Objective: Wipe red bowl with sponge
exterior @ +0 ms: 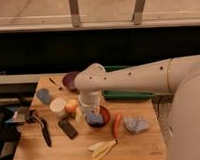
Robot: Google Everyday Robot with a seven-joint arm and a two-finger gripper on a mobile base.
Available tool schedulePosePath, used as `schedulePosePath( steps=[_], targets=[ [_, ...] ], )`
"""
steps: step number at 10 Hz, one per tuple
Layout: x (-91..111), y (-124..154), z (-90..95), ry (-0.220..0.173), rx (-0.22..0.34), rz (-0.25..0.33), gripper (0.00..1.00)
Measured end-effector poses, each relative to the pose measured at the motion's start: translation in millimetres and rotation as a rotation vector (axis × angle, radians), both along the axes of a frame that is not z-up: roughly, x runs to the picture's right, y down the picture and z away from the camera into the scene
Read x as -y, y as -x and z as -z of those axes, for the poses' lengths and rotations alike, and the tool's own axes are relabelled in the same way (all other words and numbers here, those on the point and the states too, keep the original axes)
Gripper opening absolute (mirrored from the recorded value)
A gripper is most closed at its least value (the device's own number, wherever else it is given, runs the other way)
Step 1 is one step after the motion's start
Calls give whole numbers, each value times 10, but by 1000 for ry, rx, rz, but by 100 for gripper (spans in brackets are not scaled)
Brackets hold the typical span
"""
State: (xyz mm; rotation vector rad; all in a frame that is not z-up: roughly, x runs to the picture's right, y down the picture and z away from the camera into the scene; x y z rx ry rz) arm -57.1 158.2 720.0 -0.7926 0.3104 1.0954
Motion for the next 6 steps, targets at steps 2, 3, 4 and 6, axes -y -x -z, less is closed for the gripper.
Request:
schedulePosePath(
  steps=[2, 3, 4, 6],
  targets=[
    [49, -70, -218, 21, -18, 3, 68],
    [80, -96, -302, 28, -26, 2, 68],
    [122, -115, -408, 36, -35, 0, 68],
    [123, -212, -616, 72, -58, -16, 66]
  ],
)
